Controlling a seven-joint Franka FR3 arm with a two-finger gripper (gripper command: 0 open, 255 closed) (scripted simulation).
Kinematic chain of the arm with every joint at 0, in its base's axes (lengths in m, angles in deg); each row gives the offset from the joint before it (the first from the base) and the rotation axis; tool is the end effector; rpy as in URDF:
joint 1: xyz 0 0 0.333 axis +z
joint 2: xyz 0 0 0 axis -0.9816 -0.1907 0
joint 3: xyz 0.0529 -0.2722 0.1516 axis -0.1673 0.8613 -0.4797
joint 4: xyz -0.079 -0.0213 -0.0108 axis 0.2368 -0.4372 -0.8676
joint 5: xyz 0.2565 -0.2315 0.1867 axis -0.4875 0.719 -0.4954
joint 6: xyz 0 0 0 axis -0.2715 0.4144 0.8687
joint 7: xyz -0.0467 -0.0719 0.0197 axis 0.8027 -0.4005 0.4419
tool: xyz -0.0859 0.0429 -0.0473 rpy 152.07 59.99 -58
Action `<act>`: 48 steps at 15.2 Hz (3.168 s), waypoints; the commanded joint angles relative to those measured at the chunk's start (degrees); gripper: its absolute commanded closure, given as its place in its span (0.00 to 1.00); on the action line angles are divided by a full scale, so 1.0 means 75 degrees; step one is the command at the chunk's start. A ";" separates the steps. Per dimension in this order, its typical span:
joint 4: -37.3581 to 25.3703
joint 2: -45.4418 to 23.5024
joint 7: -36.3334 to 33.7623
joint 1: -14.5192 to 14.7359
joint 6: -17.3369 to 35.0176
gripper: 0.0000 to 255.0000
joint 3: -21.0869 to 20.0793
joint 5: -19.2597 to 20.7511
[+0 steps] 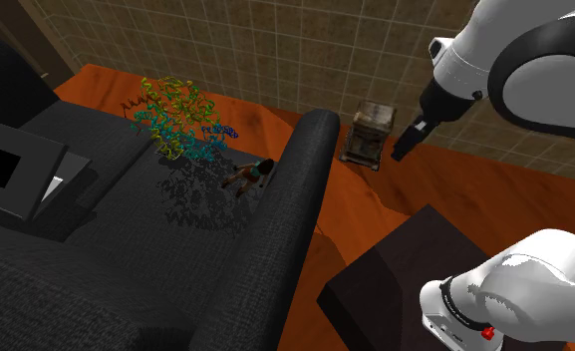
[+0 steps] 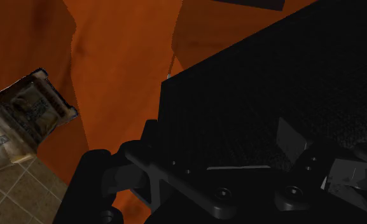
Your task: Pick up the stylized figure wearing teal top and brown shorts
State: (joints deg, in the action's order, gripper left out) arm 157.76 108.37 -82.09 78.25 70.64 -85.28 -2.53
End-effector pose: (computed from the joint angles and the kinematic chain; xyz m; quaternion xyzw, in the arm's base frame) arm 0.3082 0.0310 0.5901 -0.9954 -0.0778 -0.0543 0.0157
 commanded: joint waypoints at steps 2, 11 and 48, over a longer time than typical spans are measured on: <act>-0.0079 -0.0268 -0.0013 0.0047 0.0170 0.00 -0.0087 -0.0036; -0.1182 -0.2778 -0.0176 0.0362 0.1410 0.00 -0.0867 -0.0129; -0.5153 -0.8574 -0.1093 0.1282 0.2609 1.00 -0.2028 0.1450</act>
State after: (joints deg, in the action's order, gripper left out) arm 119.09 44.12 -90.29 87.88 90.18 -100.51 8.33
